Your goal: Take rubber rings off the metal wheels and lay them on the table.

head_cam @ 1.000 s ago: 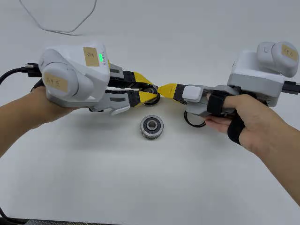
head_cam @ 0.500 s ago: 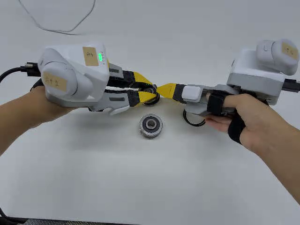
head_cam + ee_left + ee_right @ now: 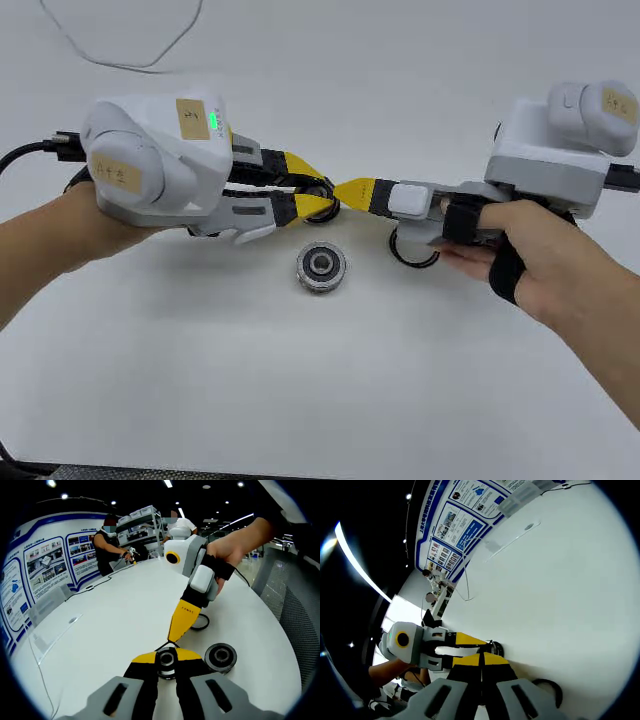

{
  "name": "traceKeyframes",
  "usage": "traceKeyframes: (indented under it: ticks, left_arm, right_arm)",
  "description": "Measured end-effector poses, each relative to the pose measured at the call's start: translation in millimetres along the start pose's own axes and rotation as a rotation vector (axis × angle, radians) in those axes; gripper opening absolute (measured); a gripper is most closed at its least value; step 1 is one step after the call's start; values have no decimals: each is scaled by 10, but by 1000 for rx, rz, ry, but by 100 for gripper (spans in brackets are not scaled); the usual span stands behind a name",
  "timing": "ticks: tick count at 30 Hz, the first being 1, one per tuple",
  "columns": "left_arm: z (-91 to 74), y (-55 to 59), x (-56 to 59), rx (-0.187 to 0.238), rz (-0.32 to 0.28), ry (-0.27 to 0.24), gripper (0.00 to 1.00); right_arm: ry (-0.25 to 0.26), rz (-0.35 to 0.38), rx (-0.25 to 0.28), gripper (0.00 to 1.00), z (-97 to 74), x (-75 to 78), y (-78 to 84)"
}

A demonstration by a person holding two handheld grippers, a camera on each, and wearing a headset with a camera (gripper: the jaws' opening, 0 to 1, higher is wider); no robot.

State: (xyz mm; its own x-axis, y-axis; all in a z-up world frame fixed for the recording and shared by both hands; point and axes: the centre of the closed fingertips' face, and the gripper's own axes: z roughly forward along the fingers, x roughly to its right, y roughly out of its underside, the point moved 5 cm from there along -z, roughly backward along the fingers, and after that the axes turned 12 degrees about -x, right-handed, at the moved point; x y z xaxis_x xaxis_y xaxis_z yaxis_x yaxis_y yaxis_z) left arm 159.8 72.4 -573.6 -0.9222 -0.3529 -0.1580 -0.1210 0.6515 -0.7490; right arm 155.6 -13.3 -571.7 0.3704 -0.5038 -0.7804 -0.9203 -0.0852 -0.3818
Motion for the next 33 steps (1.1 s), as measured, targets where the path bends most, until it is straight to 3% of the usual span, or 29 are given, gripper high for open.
traceKeyframes:
  ticks: [9,33]
  left_arm:
    - [6,-16,10,-3,17,-5,11]
    - [15,-32,27,-2,14,-4,12]
  right_arm:
    - [6,-68,-14,0,-13,-26,2]
    - [-2,-154,-40,0,-50,-40,9]
